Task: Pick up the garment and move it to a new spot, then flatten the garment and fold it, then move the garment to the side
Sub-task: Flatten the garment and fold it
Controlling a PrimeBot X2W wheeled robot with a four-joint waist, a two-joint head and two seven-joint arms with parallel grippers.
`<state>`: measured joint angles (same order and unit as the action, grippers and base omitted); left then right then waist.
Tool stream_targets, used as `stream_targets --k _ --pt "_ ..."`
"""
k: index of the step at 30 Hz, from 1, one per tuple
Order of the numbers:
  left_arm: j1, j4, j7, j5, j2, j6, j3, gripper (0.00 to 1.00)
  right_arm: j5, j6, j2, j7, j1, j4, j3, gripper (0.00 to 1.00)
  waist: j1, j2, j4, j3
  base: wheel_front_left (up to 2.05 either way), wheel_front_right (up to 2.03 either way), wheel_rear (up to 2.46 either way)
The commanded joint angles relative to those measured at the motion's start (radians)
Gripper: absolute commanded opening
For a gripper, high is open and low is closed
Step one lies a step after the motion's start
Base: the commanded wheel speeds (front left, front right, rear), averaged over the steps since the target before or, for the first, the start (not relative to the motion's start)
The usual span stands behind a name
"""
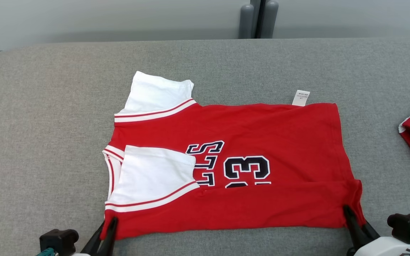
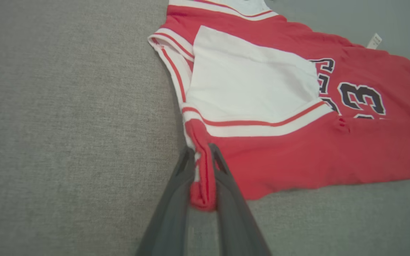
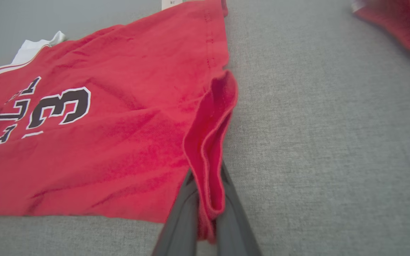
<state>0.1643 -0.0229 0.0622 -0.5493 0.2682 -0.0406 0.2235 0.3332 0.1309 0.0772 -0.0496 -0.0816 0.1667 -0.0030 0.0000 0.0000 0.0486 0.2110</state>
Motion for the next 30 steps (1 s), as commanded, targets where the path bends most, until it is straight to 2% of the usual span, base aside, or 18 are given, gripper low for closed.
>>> stream_targets --k 1,8,14,19,30 --pt "0.007 0.010 -0.005 -0.001 0.000 -0.012 -0.003 0.98 -0.009 0.000 0.006 -0.004 -0.001 -0.012 -0.010 1.00 0.0000 0.0000 -0.001 -0.003 0.00 0.00 0.00" --pt "-0.059 0.061 -0.143 0.042 -0.013 -0.040 -0.046 1.00 -0.055 0.000 -0.005 0.068 0.042 -0.100 -0.060 1.00 0.0000 0.0000 -0.011 -0.005 0.00 0.00 0.00" --pt "-0.143 0.099 -0.231 0.089 0.012 -0.065 -0.093 1.00 -0.104 0.000 -0.016 0.108 0.079 -0.208 -0.087 1.00 0.0000 0.0000 -0.011 -0.016 0.00 0.00 0.00" --pt "-0.193 0.095 -0.236 0.114 0.031 -0.067 -0.094 1.00 -0.121 0.000 -0.022 0.090 0.081 -0.259 -0.095 1.00 0.0000 0.0000 -0.009 -0.022 0.00 0.00 0.00" --pt "-0.216 0.061 -0.236 0.138 0.033 -0.071 -0.062 1.00 -0.118 0.000 -0.024 0.071 0.067 -0.280 -0.107 1.00 0.0000 0.0000 -0.006 -0.006 0.00 0.00 0.00"
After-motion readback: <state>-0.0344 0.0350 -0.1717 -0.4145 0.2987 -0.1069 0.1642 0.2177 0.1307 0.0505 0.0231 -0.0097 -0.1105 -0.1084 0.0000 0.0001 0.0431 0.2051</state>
